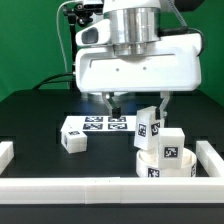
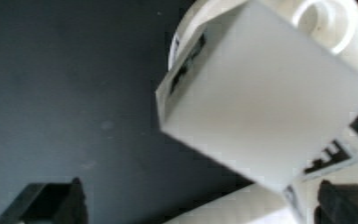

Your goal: Assemble stool

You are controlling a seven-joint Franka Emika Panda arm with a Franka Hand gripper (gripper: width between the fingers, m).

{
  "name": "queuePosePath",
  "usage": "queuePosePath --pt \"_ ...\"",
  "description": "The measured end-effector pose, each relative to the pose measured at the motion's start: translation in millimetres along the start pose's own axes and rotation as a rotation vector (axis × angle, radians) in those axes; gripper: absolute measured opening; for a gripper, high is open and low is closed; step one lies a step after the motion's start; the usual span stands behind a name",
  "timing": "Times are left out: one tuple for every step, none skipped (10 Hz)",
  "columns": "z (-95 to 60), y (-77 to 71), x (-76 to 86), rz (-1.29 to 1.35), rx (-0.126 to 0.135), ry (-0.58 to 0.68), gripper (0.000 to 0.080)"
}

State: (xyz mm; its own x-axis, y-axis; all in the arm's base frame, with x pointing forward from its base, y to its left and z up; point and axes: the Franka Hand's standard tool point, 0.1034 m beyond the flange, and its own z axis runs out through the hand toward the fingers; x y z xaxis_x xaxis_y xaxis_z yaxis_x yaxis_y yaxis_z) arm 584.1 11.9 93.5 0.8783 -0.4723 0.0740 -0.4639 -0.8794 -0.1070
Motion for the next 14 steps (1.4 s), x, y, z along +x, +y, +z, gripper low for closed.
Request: queuePosePath --pt "-0.7 0.2 0.4 -0.001 0.0 0.002 0.0649" --pt "0.1 -0.4 -0.4 -0.003 0.0 0.0 0.0649" --pt "0.2 -0.3 -0.4 -0.014 -0.001 0.0 0.0649" --pt "0.2 0.0 -0.2 -0.068 -0.001 0.0 0.0649" --pt "0.3 0.0 -0.3 -0.071 -0.001 0.0 0.0649" --pt "0.3 -0.2 -0.4 -0.05 0.0 0.0 0.0649" --pt "0.4 -0.1 -0.4 -0.053 0.0 0.0 0.0649" --pt "0.4 -0.1 -0.4 -0.052 0.0 0.0 0.0649" --pt "0.5 -0.7 -0.8 0.01 0.001 -0.001 0.0649" --pt "0.6 -1.2 -1.1 0.1 0.004 -0.002 0.0649" --pt "0.5 -0.8 -0.9 0.198 0.01 -0.005 0.0649" --pt "0.5 -1.8 -1.5 0.267 0.011 -0.005 0.0649" --pt "1.1 -5.4 -5.1 0.359 0.015 -0.008 0.0649" --pt "2.6 -8.4 -9.4 0.399 0.013 -0.011 0.0649"
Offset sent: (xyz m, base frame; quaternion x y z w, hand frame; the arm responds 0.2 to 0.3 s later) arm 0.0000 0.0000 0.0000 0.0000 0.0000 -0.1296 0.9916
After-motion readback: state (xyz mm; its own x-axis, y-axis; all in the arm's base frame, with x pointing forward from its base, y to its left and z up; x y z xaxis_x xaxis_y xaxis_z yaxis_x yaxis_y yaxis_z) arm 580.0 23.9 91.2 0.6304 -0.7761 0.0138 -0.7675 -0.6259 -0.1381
